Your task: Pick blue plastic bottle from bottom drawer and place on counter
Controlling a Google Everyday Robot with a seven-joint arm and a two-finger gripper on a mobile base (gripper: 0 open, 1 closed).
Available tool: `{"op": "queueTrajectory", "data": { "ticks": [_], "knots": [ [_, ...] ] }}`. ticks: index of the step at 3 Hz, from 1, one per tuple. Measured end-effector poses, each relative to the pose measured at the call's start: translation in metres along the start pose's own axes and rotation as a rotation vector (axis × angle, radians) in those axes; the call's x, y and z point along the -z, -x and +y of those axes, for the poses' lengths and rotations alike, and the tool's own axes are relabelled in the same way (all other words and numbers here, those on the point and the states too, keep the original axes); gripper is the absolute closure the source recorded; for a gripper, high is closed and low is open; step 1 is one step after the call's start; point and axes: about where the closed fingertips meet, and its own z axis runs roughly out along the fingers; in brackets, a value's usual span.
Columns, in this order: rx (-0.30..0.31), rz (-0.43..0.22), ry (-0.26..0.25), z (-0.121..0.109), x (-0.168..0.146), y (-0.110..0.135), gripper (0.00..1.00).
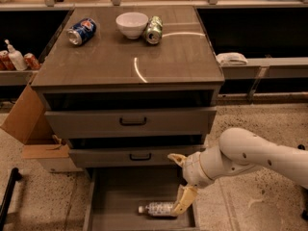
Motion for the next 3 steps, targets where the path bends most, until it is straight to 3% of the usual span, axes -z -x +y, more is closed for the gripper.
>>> {"op": "queueTrajectory", "data": {
  "ticks": [1,2,3],
  "knots": [
    [-0.028,-0.016,0.010,-0.003,-0.040,-0.016,0.00],
    [-0.072,-0.066,-0.008,-0.006,-0.107,-0.038,0.00],
    [-0.075,-0.065,-0.004,-0.008,-0.112,-0.039,0.00]
  ]
}}
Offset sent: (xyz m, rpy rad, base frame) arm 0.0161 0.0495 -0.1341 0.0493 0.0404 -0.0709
